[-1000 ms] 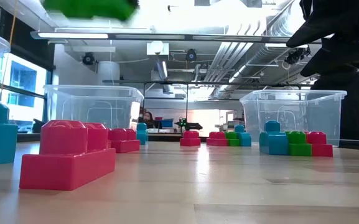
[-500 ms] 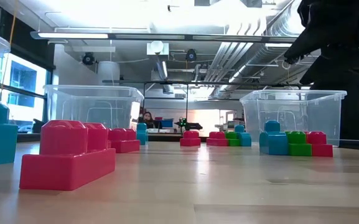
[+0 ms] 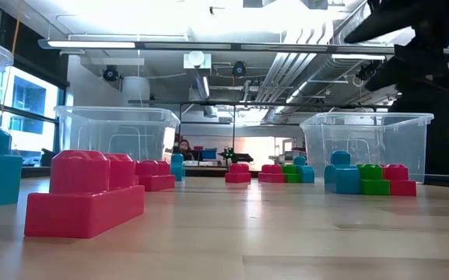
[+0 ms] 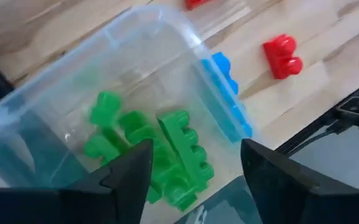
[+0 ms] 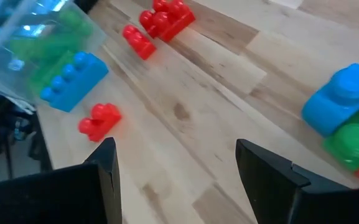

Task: Sort blocks
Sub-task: Put the blue game piece into the top right transparent bin

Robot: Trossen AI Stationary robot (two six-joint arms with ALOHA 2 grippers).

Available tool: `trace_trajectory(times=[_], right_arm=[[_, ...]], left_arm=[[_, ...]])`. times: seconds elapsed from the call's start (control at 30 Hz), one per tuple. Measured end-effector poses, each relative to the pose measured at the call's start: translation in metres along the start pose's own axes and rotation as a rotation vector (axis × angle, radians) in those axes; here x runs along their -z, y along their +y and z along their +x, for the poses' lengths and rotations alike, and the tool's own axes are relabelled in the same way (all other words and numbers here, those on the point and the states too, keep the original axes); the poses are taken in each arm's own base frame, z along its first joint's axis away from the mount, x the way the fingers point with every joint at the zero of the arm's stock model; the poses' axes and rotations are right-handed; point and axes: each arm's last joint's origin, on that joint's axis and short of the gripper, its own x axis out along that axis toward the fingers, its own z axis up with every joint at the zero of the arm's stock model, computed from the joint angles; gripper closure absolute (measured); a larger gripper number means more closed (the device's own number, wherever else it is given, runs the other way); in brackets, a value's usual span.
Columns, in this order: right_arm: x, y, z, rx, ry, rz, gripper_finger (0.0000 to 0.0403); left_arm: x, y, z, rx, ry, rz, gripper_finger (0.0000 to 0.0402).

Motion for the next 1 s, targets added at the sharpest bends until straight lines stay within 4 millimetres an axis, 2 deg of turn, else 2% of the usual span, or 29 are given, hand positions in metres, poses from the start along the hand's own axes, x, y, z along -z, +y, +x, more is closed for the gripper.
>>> trace_trajectory(times=[0.1, 0.2, 0.27, 0.33, 0.47, 0.57, 0.7, 0.87, 1.0], right_arm=[[-0.001, 0.004, 0.000, -0.040, 0.002, 0.015, 0.0204], [-0.002, 0.009, -0.001, -0.087, 0.005, 0.001, 0.0204], [-0.003, 0.011, -0.001, -0.108, -0.001, -0.008, 0.0204], [-0.003, 0.011, -0.001, -0.112, -0.001, -0.011, 0.0204], [-0.003, 0.011, -0.001, -0.111, 0.000, -0.011, 0.0204], [-0.003, 0.011, -0.001, -0.110, 0.000, -0.014, 0.0204], [-0.003, 0.011, -0.001, -0.110, -0.002, -0.040, 0.0204], [-0.003, 0.011, -0.001, -0.106, -0.005, -0.050, 0.0204], [-0.003, 0.010, -0.001, -0.102, -0.004, -0.051, 0.0204]], left_arm=[[-0.012, -0.008, -0.004, 0.122, -0.036, 0.006, 0.0160], [-0.032, -0.029, -0.010, 0.343, -0.141, 0.041, 0.0161], [-0.048, -0.043, -0.006, 0.397, -0.171, 0.078, 0.0164], [-0.066, -0.056, 0.009, 0.370, -0.136, 0.127, 0.0168], [-0.089, -0.072, 0.060, 0.199, 0.066, 0.206, 0.0170], [-0.089, -0.076, 0.097, 0.058, 0.243, 0.286, 0.0171], [-0.084, -0.077, 0.132, -0.119, 0.339, 0.403, 0.0182], [-0.088, -0.080, 0.154, -0.231, 0.402, 0.516, 0.0245], [-0.093, -0.083, 0.167, -0.242, 0.439, 0.616, 0.0344]])
